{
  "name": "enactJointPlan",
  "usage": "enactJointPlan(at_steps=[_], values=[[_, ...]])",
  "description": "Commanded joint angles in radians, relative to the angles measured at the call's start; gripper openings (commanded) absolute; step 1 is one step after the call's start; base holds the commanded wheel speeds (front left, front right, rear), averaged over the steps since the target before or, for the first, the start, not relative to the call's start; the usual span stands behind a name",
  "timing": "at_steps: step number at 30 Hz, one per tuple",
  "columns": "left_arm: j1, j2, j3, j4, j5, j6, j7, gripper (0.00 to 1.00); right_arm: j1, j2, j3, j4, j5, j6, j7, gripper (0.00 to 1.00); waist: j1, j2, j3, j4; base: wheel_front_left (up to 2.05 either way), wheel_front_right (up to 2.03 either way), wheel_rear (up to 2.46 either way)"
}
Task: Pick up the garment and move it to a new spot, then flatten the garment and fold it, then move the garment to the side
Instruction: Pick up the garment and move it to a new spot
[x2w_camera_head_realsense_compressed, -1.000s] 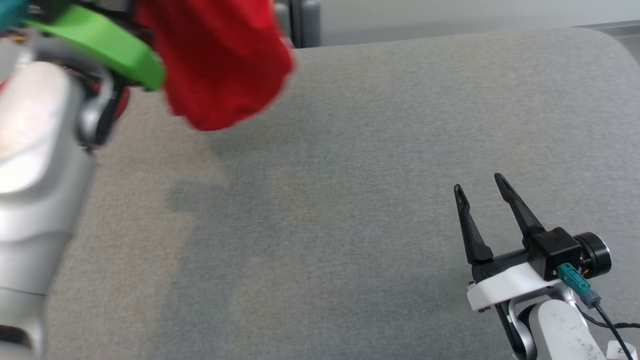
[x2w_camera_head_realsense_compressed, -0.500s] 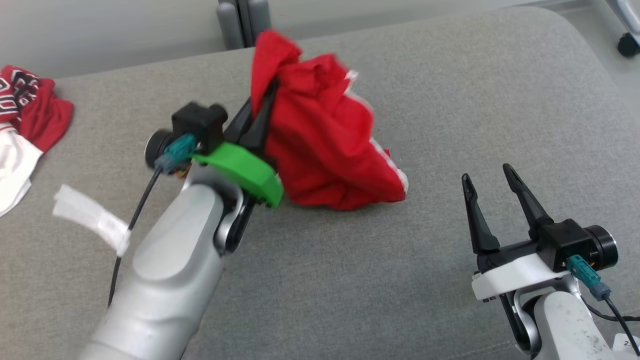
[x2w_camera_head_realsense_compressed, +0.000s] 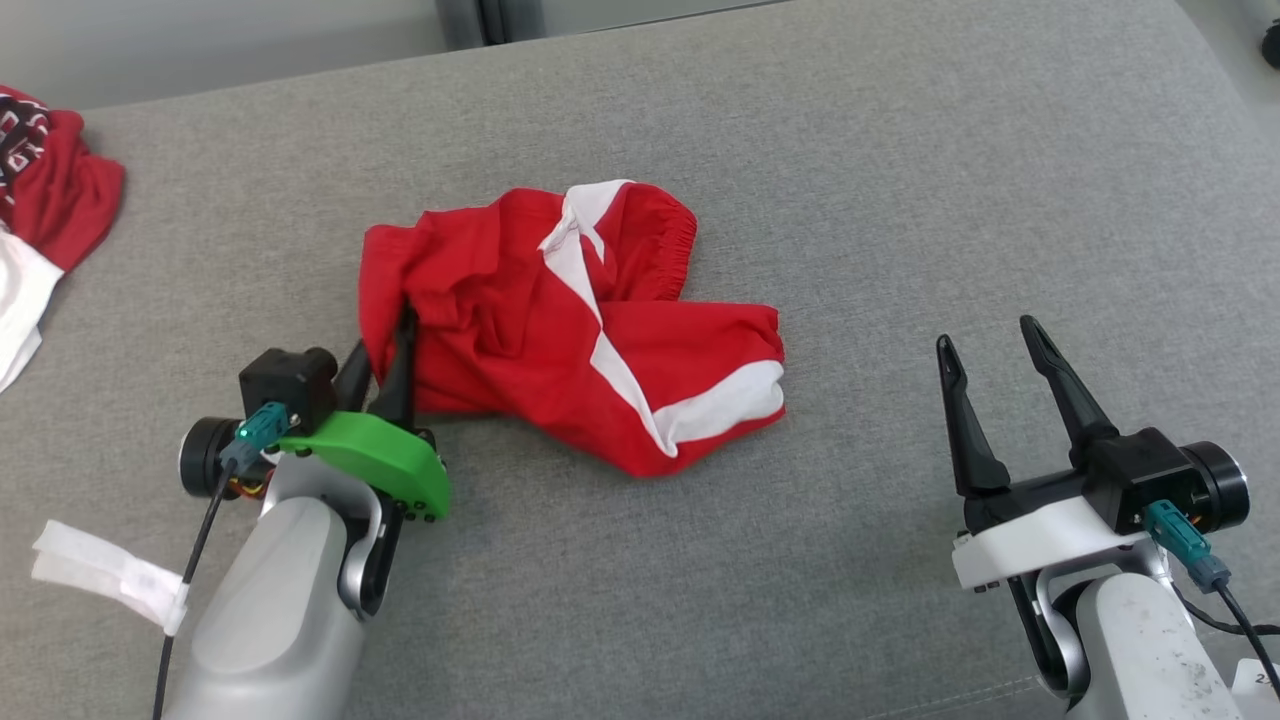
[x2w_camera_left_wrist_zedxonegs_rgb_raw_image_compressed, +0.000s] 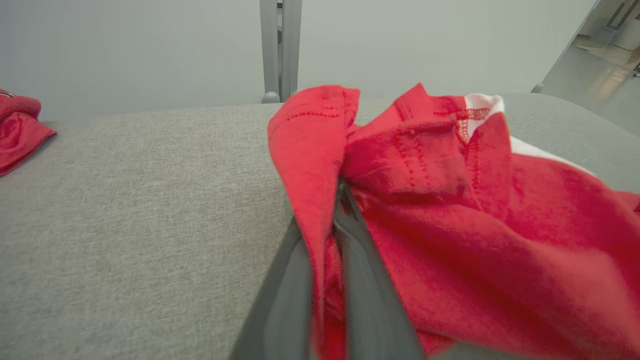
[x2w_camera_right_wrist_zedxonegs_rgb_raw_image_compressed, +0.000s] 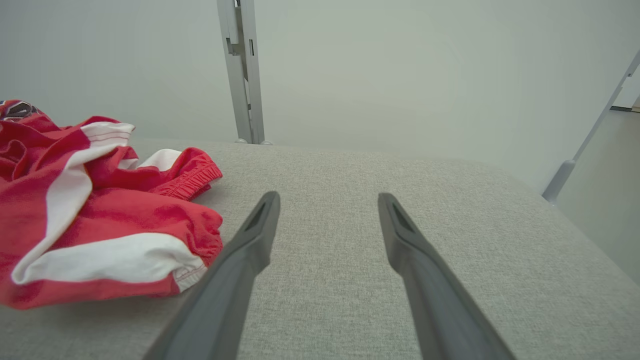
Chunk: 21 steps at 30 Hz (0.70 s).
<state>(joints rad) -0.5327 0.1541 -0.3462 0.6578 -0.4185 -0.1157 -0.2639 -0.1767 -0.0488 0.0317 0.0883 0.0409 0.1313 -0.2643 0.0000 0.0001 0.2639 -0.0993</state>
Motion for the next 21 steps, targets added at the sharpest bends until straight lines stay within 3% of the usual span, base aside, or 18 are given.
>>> enactJointPlan(at_steps=[1,10,21], values=[[0.022,0.001,0.02,-0.004,0.021,-0.005,-0.001,1.0,-0.008,-0.003,-0.002,0.003,-0.006,-0.001,0.0,1.0,0.0,-0.0001,-0.008,0.011,0.0,0.0,0.0],[0.129,-0.009,0.144,-0.074,0.089,-0.012,-0.001,1.0,0.016,-0.003,-0.003,0.014,-0.017,-0.001,0.0,1.0,0.0,-0.0001,-0.06,0.043,0.0,0.0,0.0],[0.296,-0.034,0.182,-0.252,0.133,-0.016,-0.001,1.0,0.067,-0.003,-0.018,0.029,-0.03,-0.001,0.0,1.0,0.0,-0.0001,-0.159,0.083,0.0,0.0,0.0]])
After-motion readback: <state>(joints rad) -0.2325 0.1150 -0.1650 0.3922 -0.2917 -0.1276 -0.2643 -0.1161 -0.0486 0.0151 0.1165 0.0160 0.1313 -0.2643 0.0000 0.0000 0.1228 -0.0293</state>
